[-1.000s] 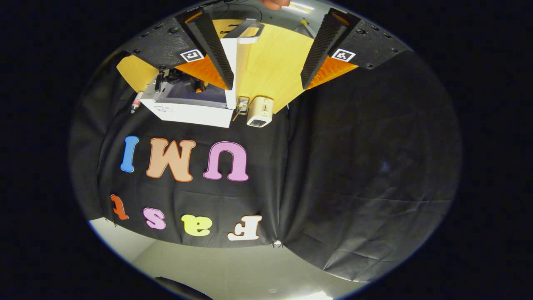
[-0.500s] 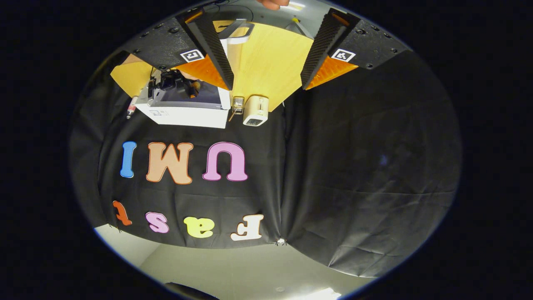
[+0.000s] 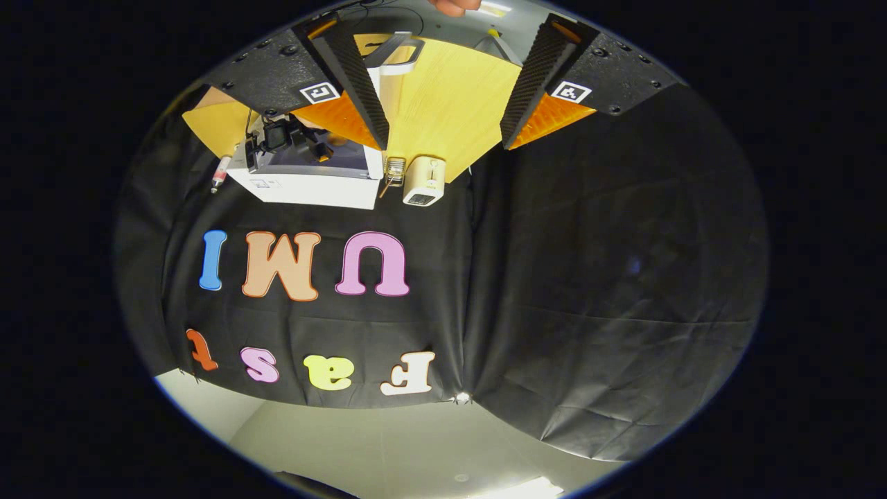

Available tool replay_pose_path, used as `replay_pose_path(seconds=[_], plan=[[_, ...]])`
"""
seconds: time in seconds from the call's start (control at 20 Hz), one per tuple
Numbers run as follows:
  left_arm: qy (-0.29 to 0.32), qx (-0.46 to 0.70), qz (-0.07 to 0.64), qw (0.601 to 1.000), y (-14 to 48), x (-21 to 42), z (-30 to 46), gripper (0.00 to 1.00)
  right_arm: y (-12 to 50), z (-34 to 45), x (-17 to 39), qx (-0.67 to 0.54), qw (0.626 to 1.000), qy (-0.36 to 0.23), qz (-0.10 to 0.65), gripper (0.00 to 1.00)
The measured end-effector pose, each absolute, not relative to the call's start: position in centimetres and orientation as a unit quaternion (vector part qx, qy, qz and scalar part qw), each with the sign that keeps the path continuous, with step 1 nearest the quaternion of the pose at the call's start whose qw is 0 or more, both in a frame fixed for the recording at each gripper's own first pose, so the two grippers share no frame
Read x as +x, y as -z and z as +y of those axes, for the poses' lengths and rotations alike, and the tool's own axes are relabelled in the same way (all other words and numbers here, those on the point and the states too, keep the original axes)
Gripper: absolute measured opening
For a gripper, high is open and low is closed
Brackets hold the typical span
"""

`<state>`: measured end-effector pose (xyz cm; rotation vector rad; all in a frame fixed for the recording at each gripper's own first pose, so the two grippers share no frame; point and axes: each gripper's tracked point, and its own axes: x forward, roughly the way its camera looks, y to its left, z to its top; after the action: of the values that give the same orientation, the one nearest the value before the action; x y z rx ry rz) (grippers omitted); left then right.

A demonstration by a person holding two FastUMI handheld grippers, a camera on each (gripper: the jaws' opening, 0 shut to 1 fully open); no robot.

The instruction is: Open the microwave oven with the left hand, put the food in, and close the microwave oven.

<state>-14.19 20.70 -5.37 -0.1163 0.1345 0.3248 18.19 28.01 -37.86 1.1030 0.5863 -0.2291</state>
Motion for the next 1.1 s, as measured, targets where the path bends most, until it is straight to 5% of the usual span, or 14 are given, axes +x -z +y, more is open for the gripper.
replay_pose_path(seconds=[0.2,0.25,0.9,1.1], plan=[[-0.168,-0.045,0.061,0.983,5.7,-14.6,21.8,0.92,36.4,27.6,16.3,0.49,0.822,0.075,0.28,0.91],[-0.171,-0.041,0.063,0.982,5.9,-14.8,22.1,0.95,36.0,27.3,15.8,0.482,0.827,0.063,0.282,0.8],[-0.155,-0.032,0.085,0.984,12.0,-14.2,24.8,0.95,23.0,19.5,6.3,0.323,0.902,-0.123,0.259,0.8],[-0.151,-0.025,0.116,0.981,15.3,-13.5,26.0,0.92,17.4,14.9,4.8,0.268,0.93,-0.138,0.21,0.8]])
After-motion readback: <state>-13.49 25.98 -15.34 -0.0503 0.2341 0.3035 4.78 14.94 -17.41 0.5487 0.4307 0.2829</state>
